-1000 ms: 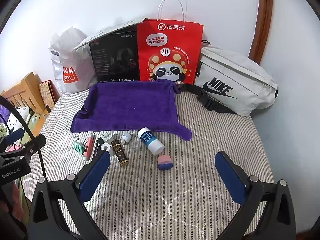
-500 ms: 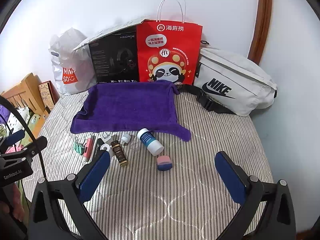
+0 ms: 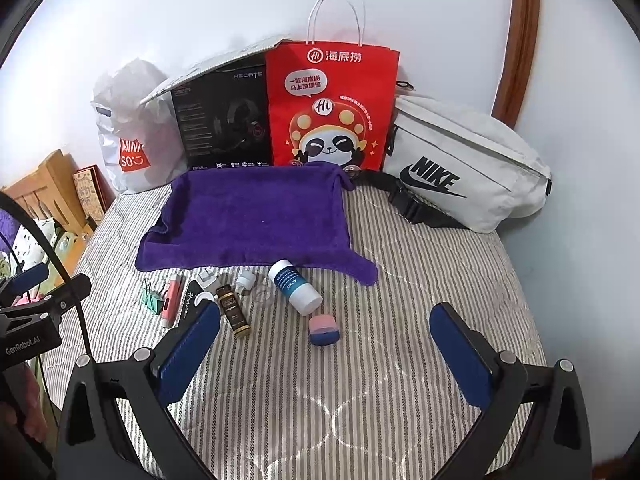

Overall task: Organize rigid objects
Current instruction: 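Grasp the pink-and-blue sponge with the right tool while the left tool grasps the mint-green binder clip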

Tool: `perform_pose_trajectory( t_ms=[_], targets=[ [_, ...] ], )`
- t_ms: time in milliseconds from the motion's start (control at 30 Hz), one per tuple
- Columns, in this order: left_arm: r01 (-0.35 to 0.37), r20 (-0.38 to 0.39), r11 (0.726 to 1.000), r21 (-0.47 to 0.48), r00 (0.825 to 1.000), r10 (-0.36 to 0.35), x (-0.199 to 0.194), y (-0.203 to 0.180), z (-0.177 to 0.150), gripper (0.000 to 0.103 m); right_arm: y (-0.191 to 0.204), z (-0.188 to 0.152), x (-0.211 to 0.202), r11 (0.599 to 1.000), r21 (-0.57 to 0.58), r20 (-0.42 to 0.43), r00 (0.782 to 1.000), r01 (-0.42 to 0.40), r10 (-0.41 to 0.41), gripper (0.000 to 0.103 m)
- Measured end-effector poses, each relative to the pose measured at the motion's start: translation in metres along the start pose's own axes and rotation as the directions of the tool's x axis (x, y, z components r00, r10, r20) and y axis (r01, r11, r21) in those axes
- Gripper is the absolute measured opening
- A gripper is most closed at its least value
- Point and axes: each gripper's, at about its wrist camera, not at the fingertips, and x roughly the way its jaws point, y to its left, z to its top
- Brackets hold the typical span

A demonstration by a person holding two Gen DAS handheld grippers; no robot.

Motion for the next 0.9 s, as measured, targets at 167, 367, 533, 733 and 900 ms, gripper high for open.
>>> perform_pose_trajectory(
  t_ms=[167,367,533,733,900],
  targets=[
    [-0.016,-0.022,1.000,-0.011,1.000,0.016,0.030,0.018,-0.005,0.103,-0.004,0.000,0.014,1.000,0.012,0.006,1.000,-0.029,0.029,0.103],
    [-0.039,-0.071,0.999,-0.037,0.997,0.036,0.070,0.044,-0.017,0.103,-0.005,-0.004,0.033,0.999,0.013,0.005,0.999,-0.040,0.040,0.103],
    [-0.053,-0.085,0.999,-0.007,0.995,0.053,0.094,0.051,-0.030,0.103,-0.006,-0.010,0.050,0.999,0.015,-0.009,0.999,-0.049,0.049,0.103],
    [-0.037,-0.115,0.998,0.043,0.992,0.042,0.127,0.051,-0.044,0.098,-0.011,-0.021,0.070,0.998,0.026,-0.039,0.998,-0.049,0.050,0.103],
    [-0.018,-0.122,0.992,0.121,0.992,0.033,0.150,0.043,-0.052,0.098,-0.015,-0.030,0.082,0.999,0.018,-0.070,0.997,-0.033,0.034,0.103]
  ],
)
